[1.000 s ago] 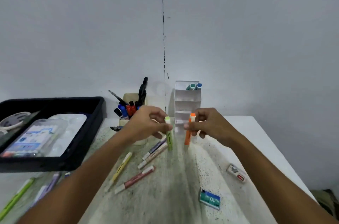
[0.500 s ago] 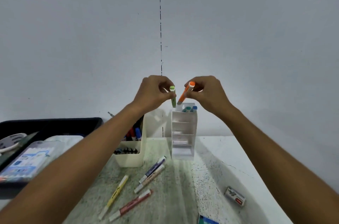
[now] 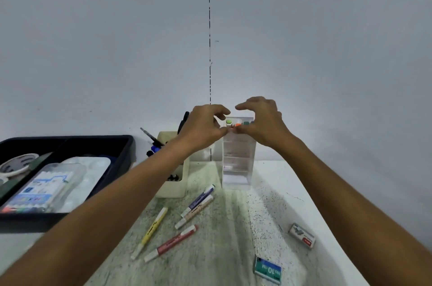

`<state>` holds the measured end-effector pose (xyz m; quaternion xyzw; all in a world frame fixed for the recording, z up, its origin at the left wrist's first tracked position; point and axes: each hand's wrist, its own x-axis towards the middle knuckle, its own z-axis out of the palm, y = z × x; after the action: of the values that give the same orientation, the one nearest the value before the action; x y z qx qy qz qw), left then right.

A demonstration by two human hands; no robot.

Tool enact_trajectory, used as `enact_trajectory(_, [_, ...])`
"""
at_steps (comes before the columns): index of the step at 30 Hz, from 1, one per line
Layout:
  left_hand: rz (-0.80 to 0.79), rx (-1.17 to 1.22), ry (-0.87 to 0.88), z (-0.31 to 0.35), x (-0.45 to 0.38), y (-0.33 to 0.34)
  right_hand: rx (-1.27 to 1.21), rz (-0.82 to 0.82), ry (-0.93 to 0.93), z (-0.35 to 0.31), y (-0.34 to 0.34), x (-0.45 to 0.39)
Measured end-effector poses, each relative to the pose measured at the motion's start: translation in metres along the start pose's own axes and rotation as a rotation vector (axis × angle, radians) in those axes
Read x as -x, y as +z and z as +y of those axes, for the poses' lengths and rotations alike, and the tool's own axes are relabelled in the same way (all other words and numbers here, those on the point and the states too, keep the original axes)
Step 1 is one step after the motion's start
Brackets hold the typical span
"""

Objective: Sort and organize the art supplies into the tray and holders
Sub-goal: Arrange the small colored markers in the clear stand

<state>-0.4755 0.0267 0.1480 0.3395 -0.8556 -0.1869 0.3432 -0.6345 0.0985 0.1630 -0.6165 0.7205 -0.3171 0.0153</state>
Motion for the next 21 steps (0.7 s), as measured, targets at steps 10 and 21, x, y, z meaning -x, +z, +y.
enact_trajectory(10, [-0.225, -0.088, -0.089, -0.052, 0.116, 0.020, -0.235, -0.035, -0.270, 0.000, 0.088, 0.072])
enact_trajectory(21, [-0.381, -0.215, -0.155, -0.112, 0.203, 0.052, 0.215, -0.453, -0.232, 0.030, 0.182, 0.083])
